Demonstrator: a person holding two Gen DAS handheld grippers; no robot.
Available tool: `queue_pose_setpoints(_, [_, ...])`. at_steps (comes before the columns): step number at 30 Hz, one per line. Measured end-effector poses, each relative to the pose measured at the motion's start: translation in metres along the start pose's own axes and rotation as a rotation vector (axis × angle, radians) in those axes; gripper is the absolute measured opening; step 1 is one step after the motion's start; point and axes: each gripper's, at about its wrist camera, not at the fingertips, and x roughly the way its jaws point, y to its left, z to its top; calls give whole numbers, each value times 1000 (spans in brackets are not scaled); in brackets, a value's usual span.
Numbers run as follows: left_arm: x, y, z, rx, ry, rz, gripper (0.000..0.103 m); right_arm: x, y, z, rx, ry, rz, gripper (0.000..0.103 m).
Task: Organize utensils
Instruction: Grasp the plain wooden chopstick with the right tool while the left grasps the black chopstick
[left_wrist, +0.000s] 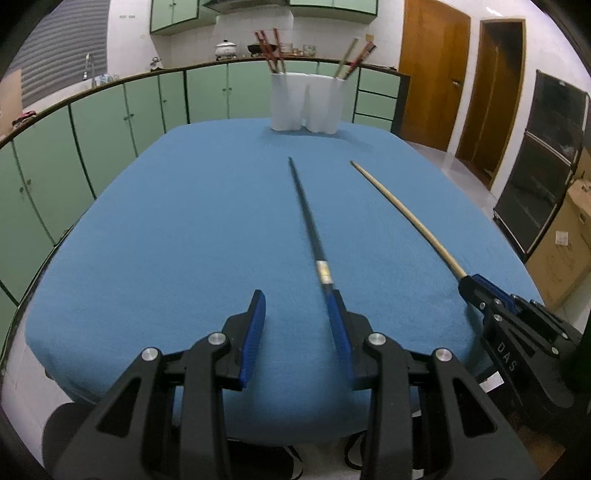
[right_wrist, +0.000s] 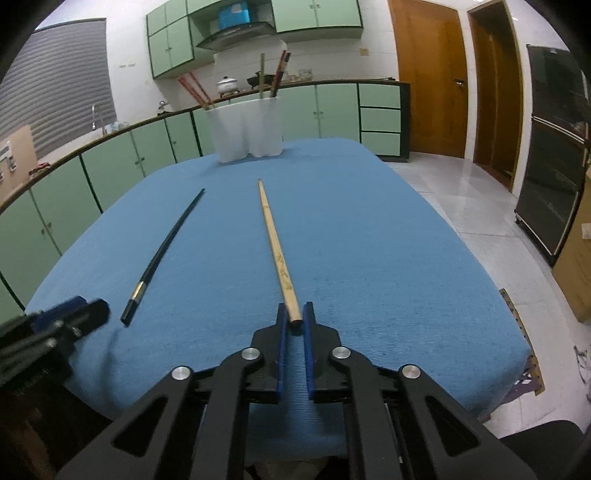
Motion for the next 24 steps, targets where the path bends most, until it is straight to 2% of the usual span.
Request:
queue_pose_setpoints(15, [17, -16, -3, 6, -31, 42, 37, -1, -7, -2, 5, -11, -2, 7])
queue_pose_setpoints(16, [17, -14, -3, -8, -34, 40, 31, -1, -7, -3, 3, -13, -2, 8])
queue_pose_setpoints(17, [18, -13, -3, -15, -35, 39, 21, -1, -6, -3, -2, -15, -4, 8])
queue_pose_setpoints(20, [18, -8, -2, -30, -34, 32, 9, -3, -4, -3, -14, -15, -6, 9])
queue_pose_setpoints(24, [17, -6, -1, -36, -29, 22, 6, -3, -3, -3, -26, -11, -8, 9])
